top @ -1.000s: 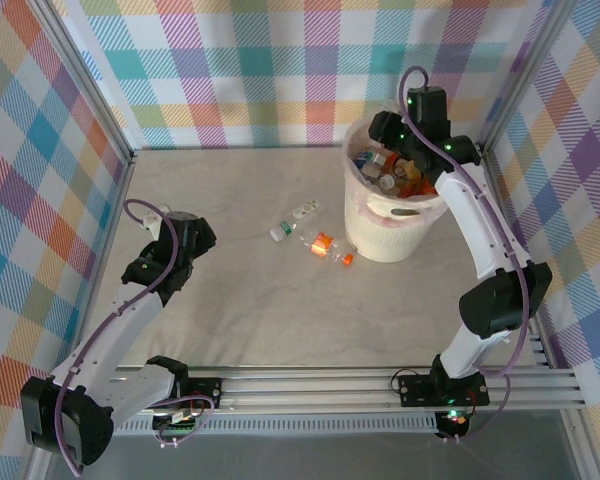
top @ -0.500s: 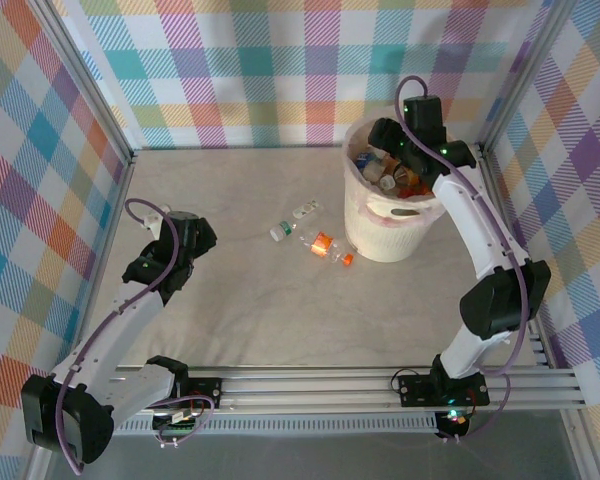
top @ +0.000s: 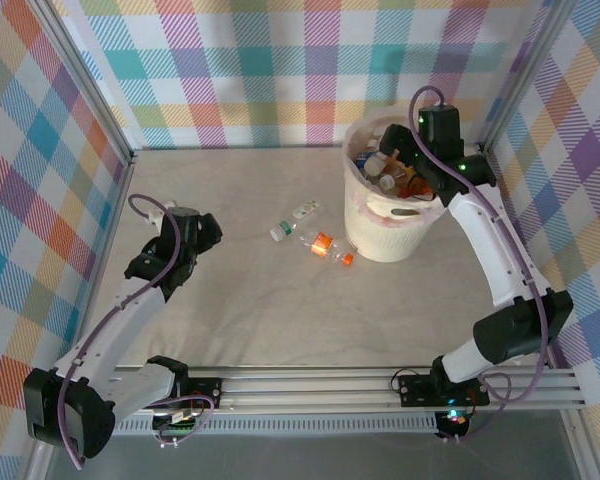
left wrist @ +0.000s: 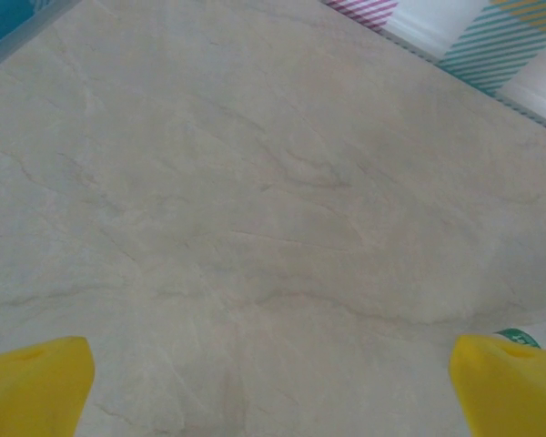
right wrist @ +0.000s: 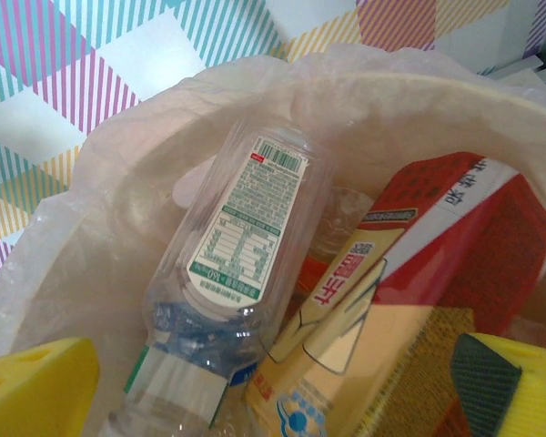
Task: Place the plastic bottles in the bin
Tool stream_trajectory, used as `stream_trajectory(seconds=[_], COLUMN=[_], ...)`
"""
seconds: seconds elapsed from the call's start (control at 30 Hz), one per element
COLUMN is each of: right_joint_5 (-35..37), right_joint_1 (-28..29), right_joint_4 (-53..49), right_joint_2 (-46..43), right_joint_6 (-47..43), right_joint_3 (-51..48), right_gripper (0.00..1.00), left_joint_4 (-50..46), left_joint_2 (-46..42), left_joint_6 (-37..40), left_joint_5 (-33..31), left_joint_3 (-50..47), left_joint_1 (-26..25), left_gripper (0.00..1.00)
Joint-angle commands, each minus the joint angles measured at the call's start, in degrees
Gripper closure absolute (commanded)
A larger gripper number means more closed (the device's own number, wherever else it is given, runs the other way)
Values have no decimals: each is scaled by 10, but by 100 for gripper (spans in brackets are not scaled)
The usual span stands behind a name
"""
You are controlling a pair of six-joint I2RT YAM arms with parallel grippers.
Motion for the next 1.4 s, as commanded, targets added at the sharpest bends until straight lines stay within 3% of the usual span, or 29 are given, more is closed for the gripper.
stream_trajectory(seconds=[0.0, 0.23, 0.43, 0.63, 0.97, 1.37], right_joint_5=[-12, -65, -101, -147, -142, -137], right_joint_1=[-3, -2, -2, -2, -2, -2], right_joint_4=[-35, -106, -133, -133, -170, -174], right_joint_2=[-32, -91, -158, -222, -274, -291], right_joint_6=[-24, -18, -10, -14, -21, -28], right_joint_3=[-7, -44, -104, -160, -199, -216], right_gripper=[0, 0, 0, 0, 0, 0], left_joint_4=[35, 59, 94, 41, -31, -113], left_joint_2=[18, 106, 204, 331, 527, 670], left_joint_6=[35, 105, 162, 215, 263, 291], left_joint_5=[55, 164, 212, 237, 270, 268], left_joint_3=[25, 82, 137, 248, 441, 596], left_joint_1=[7, 1, -20, -48, -89, -123], left_gripper=[0, 0, 1, 3, 3, 10])
